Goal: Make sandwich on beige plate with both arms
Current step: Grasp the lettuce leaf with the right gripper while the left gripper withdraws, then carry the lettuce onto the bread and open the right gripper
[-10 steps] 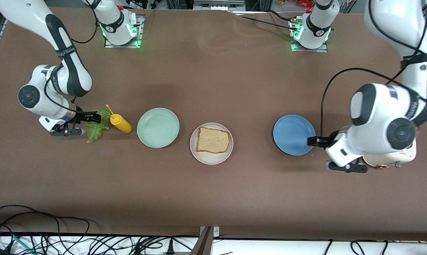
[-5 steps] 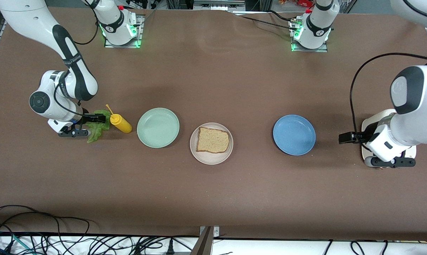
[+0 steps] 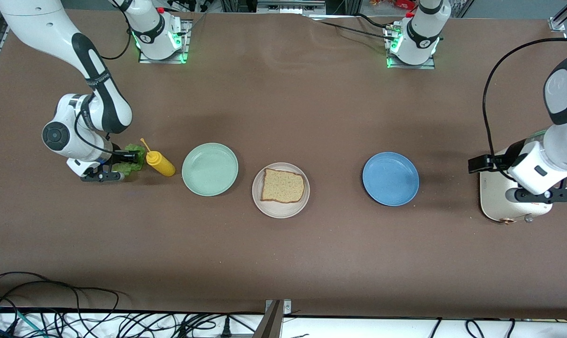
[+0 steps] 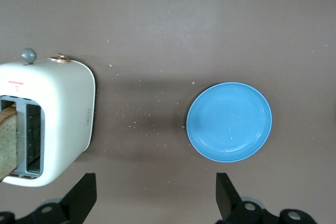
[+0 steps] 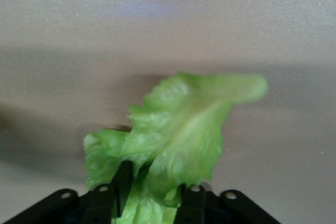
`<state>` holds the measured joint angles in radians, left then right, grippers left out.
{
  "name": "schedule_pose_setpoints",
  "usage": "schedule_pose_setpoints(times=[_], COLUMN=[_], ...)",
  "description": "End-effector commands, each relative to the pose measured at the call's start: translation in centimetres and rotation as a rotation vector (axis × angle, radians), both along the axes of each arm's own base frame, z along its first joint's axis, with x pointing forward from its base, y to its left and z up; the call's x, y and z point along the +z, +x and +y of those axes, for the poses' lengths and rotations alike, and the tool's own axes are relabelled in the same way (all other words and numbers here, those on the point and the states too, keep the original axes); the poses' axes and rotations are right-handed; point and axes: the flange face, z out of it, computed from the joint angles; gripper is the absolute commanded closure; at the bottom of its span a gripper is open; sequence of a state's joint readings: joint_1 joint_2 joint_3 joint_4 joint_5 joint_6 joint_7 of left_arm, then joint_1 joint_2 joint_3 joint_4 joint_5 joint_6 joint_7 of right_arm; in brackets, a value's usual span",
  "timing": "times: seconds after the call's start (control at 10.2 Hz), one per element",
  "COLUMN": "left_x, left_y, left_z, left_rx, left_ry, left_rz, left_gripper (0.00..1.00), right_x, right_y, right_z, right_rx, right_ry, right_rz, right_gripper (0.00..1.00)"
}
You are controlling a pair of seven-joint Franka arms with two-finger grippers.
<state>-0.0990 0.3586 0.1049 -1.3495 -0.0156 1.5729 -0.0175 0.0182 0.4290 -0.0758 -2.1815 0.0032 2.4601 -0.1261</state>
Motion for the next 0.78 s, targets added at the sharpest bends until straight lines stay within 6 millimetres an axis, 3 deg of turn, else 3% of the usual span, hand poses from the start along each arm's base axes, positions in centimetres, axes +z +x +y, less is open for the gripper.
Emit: schedule_pose_setpoints(times=[0.0,0.2,0.39,0.69], left_x=[2.5,3.9,5.1,4.4], left_y=[-1.6,-3.0,-3.9,-4.7], left_z=[1.2,0.6,0.0,-0.2], left_rx=[0.007,0.006,0.005,0.007], left_ry=[0.025,0.012,0.006,-0.02], left_rz=[0.005,0.028,0.036,0.064], left_gripper=[0.0,0.0,0.0,0.0], right_x=[0.2,2.1,5.6,10.3], right_y=[0.7,2.1,3.9,6.2], right_z=[-0.7,-0.9,-1.1,-1.1], right_rx=[0.0,0.003,0.007,0.004], right_ry=[-0.005,-0.003,0.001,0.004], right_rz=[0.002,0.029,0.052,0.082], right_gripper=[1.0,1.0,1.0,1.0])
